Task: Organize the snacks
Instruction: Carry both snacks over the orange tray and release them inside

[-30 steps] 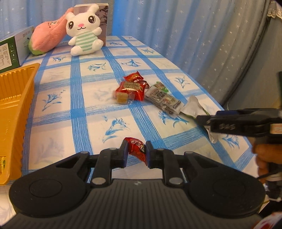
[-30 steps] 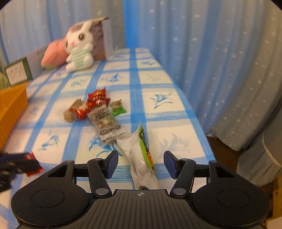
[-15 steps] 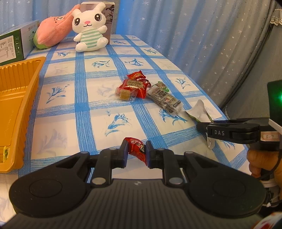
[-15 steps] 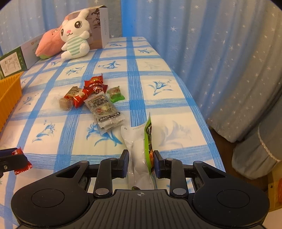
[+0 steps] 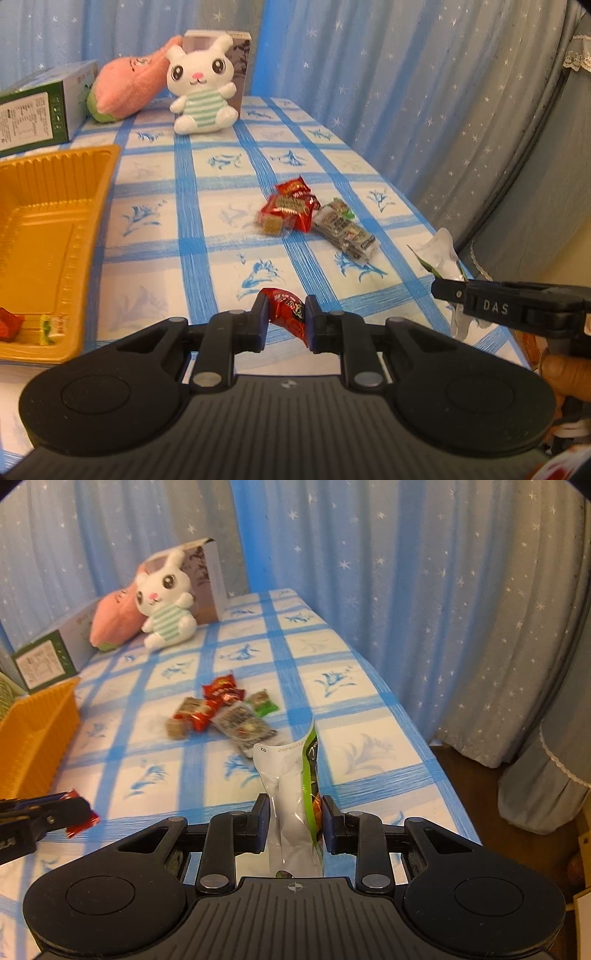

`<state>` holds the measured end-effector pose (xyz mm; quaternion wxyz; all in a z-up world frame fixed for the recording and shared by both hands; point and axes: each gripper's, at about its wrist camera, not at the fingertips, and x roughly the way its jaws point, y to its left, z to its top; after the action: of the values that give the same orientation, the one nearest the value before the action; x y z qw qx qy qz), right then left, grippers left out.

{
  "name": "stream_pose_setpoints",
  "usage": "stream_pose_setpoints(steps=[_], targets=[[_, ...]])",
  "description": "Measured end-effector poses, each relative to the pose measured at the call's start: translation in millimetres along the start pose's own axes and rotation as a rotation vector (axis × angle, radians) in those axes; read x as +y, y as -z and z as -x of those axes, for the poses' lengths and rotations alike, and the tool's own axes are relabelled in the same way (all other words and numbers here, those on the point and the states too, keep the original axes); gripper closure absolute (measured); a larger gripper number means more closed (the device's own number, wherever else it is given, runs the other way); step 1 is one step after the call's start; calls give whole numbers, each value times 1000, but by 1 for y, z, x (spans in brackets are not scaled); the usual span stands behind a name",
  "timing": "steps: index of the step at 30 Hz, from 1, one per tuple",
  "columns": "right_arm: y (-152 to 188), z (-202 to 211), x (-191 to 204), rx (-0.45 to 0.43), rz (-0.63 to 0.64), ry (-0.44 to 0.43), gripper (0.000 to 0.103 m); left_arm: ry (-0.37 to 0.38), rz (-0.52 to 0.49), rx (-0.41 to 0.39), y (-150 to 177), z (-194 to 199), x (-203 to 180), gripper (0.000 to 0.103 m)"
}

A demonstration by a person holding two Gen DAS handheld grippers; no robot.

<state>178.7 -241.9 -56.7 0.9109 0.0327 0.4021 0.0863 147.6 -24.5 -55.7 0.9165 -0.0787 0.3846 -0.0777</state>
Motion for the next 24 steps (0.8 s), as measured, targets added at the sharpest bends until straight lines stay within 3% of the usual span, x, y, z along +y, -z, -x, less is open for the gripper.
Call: stream_pose_setpoints(steps=[10,24], targets=[[-12,38,57,-53,41,-106,74,-50,12,-69,-7,50,35,85],[-19,37,187,-42,171,-338,74,-194,83,-116,-6,116,140,85]])
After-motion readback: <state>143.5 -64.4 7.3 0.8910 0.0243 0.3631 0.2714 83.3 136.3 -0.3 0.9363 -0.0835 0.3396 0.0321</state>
